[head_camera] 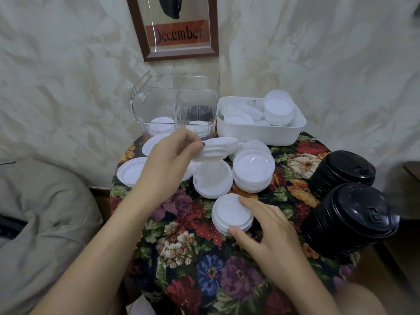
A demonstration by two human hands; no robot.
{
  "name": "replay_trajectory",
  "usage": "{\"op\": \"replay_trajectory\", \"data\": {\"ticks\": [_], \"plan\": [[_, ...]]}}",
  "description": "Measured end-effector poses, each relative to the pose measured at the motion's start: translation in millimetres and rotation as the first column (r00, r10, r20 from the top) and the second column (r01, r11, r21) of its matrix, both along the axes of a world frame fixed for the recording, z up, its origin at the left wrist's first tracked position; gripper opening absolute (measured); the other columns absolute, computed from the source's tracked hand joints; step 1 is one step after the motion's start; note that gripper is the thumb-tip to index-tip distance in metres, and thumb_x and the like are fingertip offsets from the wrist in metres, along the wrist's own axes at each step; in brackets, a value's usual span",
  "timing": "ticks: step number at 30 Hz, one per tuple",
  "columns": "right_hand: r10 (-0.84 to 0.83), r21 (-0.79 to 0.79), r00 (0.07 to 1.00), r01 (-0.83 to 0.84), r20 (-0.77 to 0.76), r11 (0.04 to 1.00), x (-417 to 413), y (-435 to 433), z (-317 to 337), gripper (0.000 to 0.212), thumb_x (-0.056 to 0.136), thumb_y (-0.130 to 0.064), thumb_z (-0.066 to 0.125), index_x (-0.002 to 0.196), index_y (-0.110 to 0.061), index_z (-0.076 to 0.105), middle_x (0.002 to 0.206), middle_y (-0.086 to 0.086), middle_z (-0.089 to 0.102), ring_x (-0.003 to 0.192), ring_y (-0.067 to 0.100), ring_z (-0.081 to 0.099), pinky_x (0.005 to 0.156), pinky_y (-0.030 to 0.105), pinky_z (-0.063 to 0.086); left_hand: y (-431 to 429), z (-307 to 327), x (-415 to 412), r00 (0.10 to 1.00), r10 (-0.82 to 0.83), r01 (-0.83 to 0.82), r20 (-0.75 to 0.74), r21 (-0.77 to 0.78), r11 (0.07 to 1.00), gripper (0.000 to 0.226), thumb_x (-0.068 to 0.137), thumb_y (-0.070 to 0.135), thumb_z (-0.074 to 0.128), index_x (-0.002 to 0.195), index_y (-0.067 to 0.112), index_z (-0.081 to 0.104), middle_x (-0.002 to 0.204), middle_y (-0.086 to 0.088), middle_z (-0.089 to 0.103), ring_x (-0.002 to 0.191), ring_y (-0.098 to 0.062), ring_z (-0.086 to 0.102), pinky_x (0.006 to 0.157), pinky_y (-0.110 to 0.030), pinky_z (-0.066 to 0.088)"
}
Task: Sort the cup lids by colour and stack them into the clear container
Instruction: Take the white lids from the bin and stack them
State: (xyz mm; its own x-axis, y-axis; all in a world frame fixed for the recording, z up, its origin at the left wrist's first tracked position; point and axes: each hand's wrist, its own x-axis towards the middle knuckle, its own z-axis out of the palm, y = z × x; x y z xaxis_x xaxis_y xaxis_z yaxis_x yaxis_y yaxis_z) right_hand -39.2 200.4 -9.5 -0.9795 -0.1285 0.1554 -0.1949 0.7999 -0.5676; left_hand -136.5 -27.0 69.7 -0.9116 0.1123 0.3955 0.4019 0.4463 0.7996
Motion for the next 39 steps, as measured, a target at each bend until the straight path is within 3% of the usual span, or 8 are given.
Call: {"op": "replay_trajectory", "data": {"ticks": [5, 11, 18, 23, 26, 29, 33, 39], "plan": [[-0.011, -0.075, 1.0, 0.012, 0.015, 0.997, 2, 0, 4, 0.079, 0.086, -0.066, 0.066, 0.151, -0.06, 0.022, 0.122, -0.04, 0.035, 0.114, -0.012, 0.035, 0.088, 0.012, 0.033, 20, -18, 30, 0.949, -0.132, -0.006, 0.286, 0.434, 0.901, 0.016, 0.106, 0.015, 0.053, 0.095, 0.011, 0.063, 0.072, 0.006, 0.068, 0.068, -0.009, 0.064, 0.074, -0.034, 0.062], [0.028, -0.074, 0.999, -0.026, 0.032, 0.997, 3, -1, 7, 0.099, 0.082, -0.066, 0.07, 0.144, -0.071, -0.007, 0.119, -0.054, 0.025, 0.118, -0.013, 0.031, 0.096, 0.025, 0.033, 24, -42, 45, 0.838, -0.176, -0.143, 0.516, 0.519, 0.843, 0.014, 0.105, 0.018, 0.055, 0.106, 0.007, 0.065, 0.089, -0.009, 0.071, 0.07, -0.015, 0.07, 0.067, -0.031, 0.063], [0.042, -0.075, 0.999, -0.042, 0.004, 0.996, 5, 0, 6, 0.078, 0.085, -0.062, 0.071, 0.135, -0.078, 0.013, 0.119, -0.061, 0.028, 0.118, -0.025, 0.03, 0.091, 0.005, 0.03, 19, -53, 54, 0.882, -0.113, -0.043, 0.458, 0.316, 0.948, 0.012, 0.103, 0.024, 0.061, 0.11, 0.019, 0.069, 0.083, -0.004, 0.068, 0.069, -0.01, 0.066, 0.06, -0.028, 0.058], [0.029, -0.085, 1.0, -0.029, 0.001, 0.996, 4, 1, 4, 0.083, 0.082, -0.067, 0.069, 0.147, -0.067, 0.017, 0.119, -0.05, 0.032, 0.118, -0.016, 0.034, 0.093, 0.014, 0.032, 20, -58, 57, 0.931, -0.035, 0.001, 0.362, 0.092, 0.996, 0.01, 0.097, 0.035, 0.067, 0.107, 0.035, 0.069, 0.084, 0.012, 0.07, 0.069, -0.01, 0.066, 0.062, -0.033, 0.058], [0.02, -0.103, 1.0, -0.018, 0.022, 0.995, 5, 1, 5, 0.073, 0.082, -0.07, 0.066, 0.135, -0.076, 0.016, 0.116, -0.057, 0.028, 0.114, -0.023, 0.031, 0.094, 0.009, 0.031, 20, -59, 56, 0.951, 0.011, 0.01, 0.308, -0.064, 0.998, 0.012, 0.096, 0.043, 0.066, 0.106, 0.039, 0.07, 0.091, 0.02, 0.071, 0.073, 0.002, 0.062, 0.067, -0.02, 0.05], [0.011, -0.096, 1.0, -0.009, 0.026, 0.995, 5, 1, 2, 0.067, 0.086, -0.069, 0.062, 0.141, -0.068, 0.024, 0.121, -0.053, 0.03, 0.123, -0.013, 0.032, 0.099, 0.021, 0.032, 18, -59, 57, 0.955, 0.0, 0.032, 0.295, -0.105, 0.994, 0.011, 0.096, 0.043, 0.065, 0.104, 0.039, 0.071, 0.088, 0.024, 0.07, 0.073, 0.005, 0.06, 0.063, -0.011, 0.039], [0.021, -0.078, 1.0, -0.02, 0.013, 0.997, 3, 3, 0, 0.076, 0.085, -0.072, 0.061, 0.153, -0.05, 0.034, 0.143, -0.039, 0.038, 0.136, -0.009, 0.03, 0.107, 0.025, 0.033, 10, -61, 60, 0.958, -0.039, 0.091, 0.286, -0.171, 0.981, 0.015, 0.098, 0.047, 0.061, 0.109, 0.042, 0.07, 0.095, 0.029, 0.069, 0.085, 0.004, 0.064, 0.071, -0.015, 0.044], [0.022, -0.068, 0.999, -0.02, 0.033, 0.997, 2, 4, 0, 0.08, 0.084, -0.071, 0.063, 0.154, -0.048, 0.033, 0.138, -0.037, 0.038, 0.136, -0.008, 0.03, 0.108, 0.026, 0.033, 3, -58, 64, 0.976, -0.081, 0.146, 0.204, -0.331, 0.932, 0.024, 0.1, 0.045, 0.06, 0.123, 0.05, 0.065, 0.096, 0.047, 0.058, 0.092, 0.014, 0.055, 0.072, -0.008, 0.038]]}}
